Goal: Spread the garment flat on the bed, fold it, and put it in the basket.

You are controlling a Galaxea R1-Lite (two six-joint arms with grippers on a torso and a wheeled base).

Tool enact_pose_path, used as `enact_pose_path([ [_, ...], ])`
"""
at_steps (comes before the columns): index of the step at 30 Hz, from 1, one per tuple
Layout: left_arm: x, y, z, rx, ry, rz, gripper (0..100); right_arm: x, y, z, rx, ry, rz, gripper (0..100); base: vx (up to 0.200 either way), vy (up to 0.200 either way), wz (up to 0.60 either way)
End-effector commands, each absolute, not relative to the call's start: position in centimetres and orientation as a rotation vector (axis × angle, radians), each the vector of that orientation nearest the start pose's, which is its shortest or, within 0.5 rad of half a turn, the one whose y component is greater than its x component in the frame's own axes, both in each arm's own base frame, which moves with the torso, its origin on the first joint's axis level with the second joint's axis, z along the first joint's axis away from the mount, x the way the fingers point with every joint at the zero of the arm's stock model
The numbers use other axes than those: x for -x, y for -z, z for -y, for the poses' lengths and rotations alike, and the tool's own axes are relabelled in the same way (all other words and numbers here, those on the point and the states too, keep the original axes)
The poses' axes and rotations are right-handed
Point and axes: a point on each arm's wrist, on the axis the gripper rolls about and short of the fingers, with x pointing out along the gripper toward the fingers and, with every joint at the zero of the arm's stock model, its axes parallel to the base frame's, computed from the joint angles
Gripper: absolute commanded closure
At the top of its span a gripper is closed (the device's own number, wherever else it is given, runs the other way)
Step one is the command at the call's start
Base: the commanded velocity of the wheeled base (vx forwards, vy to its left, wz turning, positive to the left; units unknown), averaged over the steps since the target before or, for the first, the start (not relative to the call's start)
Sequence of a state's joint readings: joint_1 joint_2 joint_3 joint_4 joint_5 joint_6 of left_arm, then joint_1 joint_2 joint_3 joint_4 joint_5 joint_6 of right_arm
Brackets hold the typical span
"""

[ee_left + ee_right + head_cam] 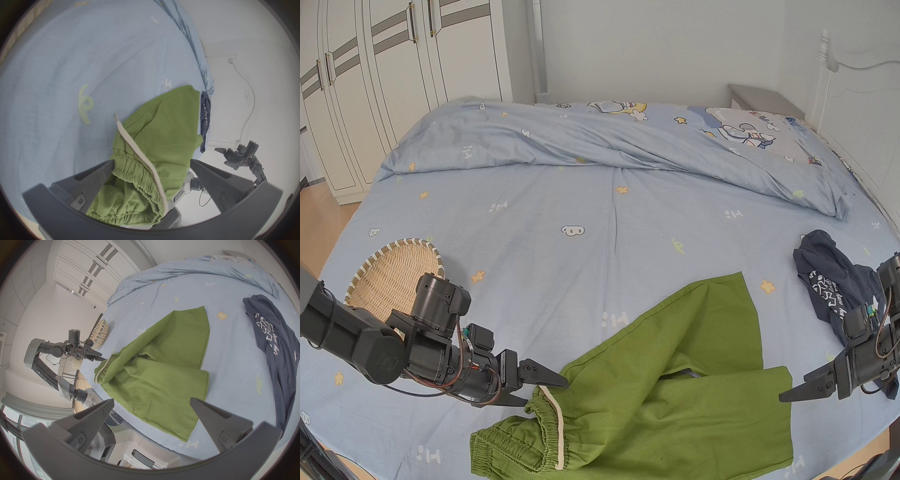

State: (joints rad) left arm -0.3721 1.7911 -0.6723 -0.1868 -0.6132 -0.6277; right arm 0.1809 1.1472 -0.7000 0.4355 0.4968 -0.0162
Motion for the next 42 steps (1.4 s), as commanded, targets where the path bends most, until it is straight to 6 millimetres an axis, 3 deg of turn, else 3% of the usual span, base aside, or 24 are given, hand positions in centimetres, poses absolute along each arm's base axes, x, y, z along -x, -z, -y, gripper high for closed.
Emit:
enact_pose_path([
  [1, -24.2, -10.9, 10.7, 0.652, 0.612, -1.144, 0, -12.6, -18.9, -3.4, -0.125, -0.643, -0.885, 0, 0.0, 0.0, 0.0],
  [7, -24.2, -11.8, 11.2, 0.677, 0.623, -1.128, 0, -12.6, -18.9, -3.4, -0.126, -0.641, -0.883, 0, 0.0, 0.0, 0.0],
  [17, -23.8, -10.5, 10.9, 0.675, 0.591, -1.176, 0, -12.6, -18.9, -3.4, -0.126, -0.637, -0.881, 0, 0.0, 0.0, 0.0],
  [26, -24.6, -9.7, 8.9, 0.714, 0.503, -1.169, 0, -12.6, -19.0, -3.4, -0.126, -0.638, -0.878, 0, 0.0, 0.0, 0.0],
  [42, -23.8, -7.9, 9.1, 0.681, 0.5, -1.246, 0, -12.6, -19.0, -3.4, -0.124, -0.64, -0.879, 0, 0.0, 0.0, 0.0],
])
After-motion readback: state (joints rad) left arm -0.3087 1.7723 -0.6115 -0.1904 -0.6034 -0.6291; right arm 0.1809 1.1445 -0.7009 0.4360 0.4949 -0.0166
